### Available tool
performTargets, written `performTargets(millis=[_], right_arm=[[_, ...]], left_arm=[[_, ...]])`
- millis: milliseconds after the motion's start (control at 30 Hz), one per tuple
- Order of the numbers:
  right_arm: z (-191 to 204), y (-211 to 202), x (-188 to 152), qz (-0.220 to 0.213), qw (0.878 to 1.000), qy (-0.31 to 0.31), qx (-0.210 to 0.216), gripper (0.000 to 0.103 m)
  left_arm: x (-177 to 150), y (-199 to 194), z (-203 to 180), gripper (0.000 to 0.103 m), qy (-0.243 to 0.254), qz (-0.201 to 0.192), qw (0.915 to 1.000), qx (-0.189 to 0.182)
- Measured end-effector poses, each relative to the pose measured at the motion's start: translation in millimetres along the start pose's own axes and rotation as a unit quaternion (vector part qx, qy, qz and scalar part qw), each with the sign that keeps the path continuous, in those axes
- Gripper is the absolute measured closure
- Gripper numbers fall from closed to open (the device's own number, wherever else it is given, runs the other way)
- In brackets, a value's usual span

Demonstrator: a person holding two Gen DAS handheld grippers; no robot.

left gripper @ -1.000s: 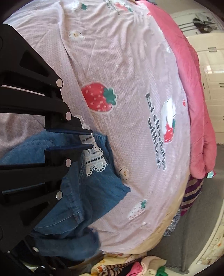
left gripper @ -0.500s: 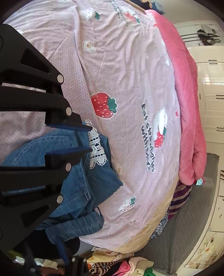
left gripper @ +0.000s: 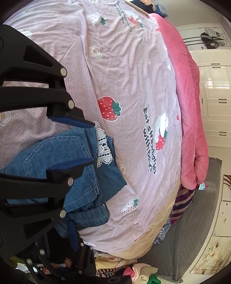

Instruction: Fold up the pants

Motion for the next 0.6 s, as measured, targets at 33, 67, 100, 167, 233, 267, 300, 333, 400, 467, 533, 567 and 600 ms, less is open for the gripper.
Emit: performTargets(millis=[33, 67, 100, 167, 233, 267, 300, 333, 400, 467, 533, 567, 600], right_arm=[[1, -6, 3, -0.008, 1.000, 0.003, 0.003, 0.044], [0, -13, 6, -0.021, 1.000, 0.005, 0.001, 0.037], [-1, -19, 9, -0.031, 0.999, 0.006, -0.005, 0.032], [-9, -27, 16, -0.048, 0.999, 0.011, -0.019, 0.029], [-18, -32, 20, -0.055, 0.998, 0.023, -0.023, 0.025], [-25, -33, 21, -0.060, 0.997, 0.033, -0.026, 0.023], [-29, -35, 22, -0.062, 0.997, 0.041, -0.030, 0.021], [-33, -35, 22, -0.064, 0.996, 0.048, -0.032, 0.020], [-39, -35, 22, -0.067, 0.995, 0.060, -0.033, 0.016], [-42, -36, 20, -0.070, 0.995, 0.066, -0.033, 0.014], [-45, -36, 19, -0.072, 0.994, 0.070, -0.037, 0.012], [-47, -36, 18, -0.071, 0.994, 0.072, -0.040, 0.012], [-48, -37, 17, -0.071, 0.994, 0.073, -0.041, 0.012]], left_arm=[[-1, -1, 0, 0.068, -0.001, -0.001, 1.0000, 0.001], [-3, -3, -1, 0.065, -0.003, -0.001, 1.0000, -0.001], [-6, -4, -1, 0.062, -0.006, -0.001, 1.0000, -0.004], [-12, -6, -2, 0.055, -0.012, 0.000, 0.9999, -0.007], [-18, -8, -4, 0.049, -0.016, 0.002, 0.9998, -0.007], [-22, -9, -4, 0.045, -0.021, 0.002, 0.9997, -0.008], [-25, -10, -5, 0.041, -0.025, 0.003, 0.9996, -0.009], [-28, -11, -6, 0.039, -0.030, 0.003, 0.9995, -0.011], [-33, -13, -8, 0.034, -0.037, 0.005, 0.9992, -0.013], [-37, -16, -11, 0.030, -0.038, 0.004, 0.9992, -0.010], [-41, -18, -14, 0.025, -0.040, 0.004, 0.9991, -0.011], [-43, -20, -17, 0.022, -0.044, 0.005, 0.9989, -0.014], [-45, -21, -18, 0.020, -0.046, 0.005, 0.9987, -0.018]])
Point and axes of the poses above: each gripper's, at about its wrist camera, not at the fingertips, and y roughly the way its jaws point, z to its left, x to its top, the point moved 10 cm from there along y, roughly the way its jaws point, and after that the axes turned 10 degrees about y, right-handed, at the moved point
